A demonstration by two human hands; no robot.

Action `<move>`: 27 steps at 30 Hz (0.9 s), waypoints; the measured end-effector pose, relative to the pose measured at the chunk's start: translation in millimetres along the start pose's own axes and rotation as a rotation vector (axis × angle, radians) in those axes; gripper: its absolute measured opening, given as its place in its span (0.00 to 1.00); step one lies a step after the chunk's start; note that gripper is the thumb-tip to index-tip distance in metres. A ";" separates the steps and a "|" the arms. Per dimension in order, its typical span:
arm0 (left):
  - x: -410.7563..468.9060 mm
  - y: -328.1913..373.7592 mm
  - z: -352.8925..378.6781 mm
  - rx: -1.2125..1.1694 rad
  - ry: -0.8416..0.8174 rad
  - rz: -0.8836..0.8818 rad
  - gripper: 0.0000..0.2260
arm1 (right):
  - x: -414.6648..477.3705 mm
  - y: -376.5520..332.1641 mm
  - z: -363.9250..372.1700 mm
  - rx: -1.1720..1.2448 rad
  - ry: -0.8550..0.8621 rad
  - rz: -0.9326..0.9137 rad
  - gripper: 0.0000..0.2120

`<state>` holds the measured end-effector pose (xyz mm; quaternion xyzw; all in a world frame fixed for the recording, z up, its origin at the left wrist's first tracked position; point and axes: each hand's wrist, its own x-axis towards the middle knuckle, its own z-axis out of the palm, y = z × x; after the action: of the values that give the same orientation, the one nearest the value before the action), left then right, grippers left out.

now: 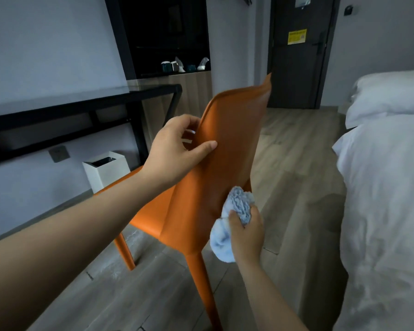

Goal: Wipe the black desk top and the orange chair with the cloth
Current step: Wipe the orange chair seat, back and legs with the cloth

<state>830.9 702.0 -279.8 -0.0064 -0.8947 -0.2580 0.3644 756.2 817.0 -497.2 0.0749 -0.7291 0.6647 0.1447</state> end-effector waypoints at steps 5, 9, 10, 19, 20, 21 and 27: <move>36.7 30.7 -4.8 0.005 0.053 0.089 0.18 | 48.1 -77.9 -16.7 0.189 0.150 -0.130 0.21; 55.1 41.1 -4.0 0.035 0.060 0.128 0.14 | 69.7 -119.3 -29.8 0.238 0.191 -0.214 0.20; 58.2 41.8 -3.3 0.053 0.054 0.136 0.13 | 72.9 -125.7 -32.4 0.251 0.187 -0.220 0.20; 69.7 40.7 12.9 0.075 0.070 0.138 0.08 | 91.6 -145.9 -20.8 0.387 0.232 -0.321 0.23; 69.2 39.6 14.8 0.063 0.085 0.134 0.07 | 92.6 -144.7 -16.5 0.382 0.240 -0.336 0.23; 68.8 38.2 16.8 0.049 0.100 0.133 0.07 | 93.5 -142.9 -11.6 0.364 0.255 -0.353 0.23; 64.1 34.7 24.9 -0.059 0.144 0.096 0.06 | 87.3 -110.6 7.8 0.368 0.270 -0.275 0.19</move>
<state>774.5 732.4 -237.0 -0.0414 -0.8570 -0.2663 0.4392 706.0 804.9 -365.9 0.1089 -0.5529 0.7644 0.3134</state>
